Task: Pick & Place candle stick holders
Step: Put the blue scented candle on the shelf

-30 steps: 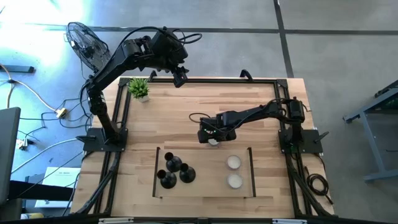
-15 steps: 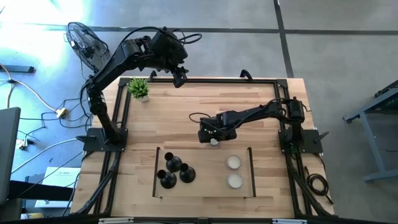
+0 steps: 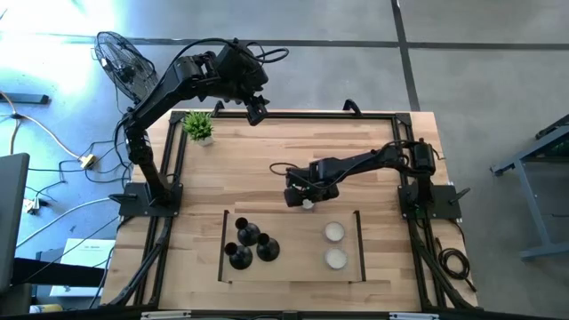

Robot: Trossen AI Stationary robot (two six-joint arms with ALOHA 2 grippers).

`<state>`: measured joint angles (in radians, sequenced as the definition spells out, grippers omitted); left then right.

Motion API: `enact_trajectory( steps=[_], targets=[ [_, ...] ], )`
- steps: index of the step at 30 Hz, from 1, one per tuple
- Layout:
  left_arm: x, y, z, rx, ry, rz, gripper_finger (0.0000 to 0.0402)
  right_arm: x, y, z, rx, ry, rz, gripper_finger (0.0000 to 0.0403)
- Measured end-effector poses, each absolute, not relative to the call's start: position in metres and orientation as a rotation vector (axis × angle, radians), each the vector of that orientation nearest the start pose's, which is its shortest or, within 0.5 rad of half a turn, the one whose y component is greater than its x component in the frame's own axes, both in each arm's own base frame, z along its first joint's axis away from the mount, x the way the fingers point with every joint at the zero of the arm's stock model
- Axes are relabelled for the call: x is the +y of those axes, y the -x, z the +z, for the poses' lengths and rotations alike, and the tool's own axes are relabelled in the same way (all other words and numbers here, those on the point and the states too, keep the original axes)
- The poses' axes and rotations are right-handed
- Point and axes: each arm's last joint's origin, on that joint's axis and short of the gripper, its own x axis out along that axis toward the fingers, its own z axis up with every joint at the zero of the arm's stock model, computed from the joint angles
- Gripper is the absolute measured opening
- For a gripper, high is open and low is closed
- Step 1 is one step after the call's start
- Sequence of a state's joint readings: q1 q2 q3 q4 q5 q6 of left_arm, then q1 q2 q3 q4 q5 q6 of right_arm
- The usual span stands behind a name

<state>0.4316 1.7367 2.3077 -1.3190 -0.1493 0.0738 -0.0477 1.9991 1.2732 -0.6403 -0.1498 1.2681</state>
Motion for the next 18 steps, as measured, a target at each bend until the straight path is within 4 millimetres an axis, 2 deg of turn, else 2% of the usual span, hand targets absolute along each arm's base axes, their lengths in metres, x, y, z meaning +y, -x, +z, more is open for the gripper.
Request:
enact_trajectory(
  steps=[3,9,13,18],
  targets=[
    [0.133,-0.278,0.481,0.771,0.038,0.527,0.0205,-0.013,-0.372,0.132,1.253,-1.186,-0.763,0.0281],
    [0.133,-0.276,0.480,0.790,0.026,0.547,0.0205,-0.016,-0.364,0.150,1.259,-1.168,-0.747,0.0281],
    [0.131,-0.266,0.488,0.777,-0.015,0.640,0.0205,-0.020,-0.358,0.185,1.230,-1.145,-0.730,0.0281],
    [0.127,-0.253,0.499,0.735,-0.039,0.705,0.0205,-0.021,-0.353,0.218,1.171,-1.111,-0.716,0.0281]
  ],
)
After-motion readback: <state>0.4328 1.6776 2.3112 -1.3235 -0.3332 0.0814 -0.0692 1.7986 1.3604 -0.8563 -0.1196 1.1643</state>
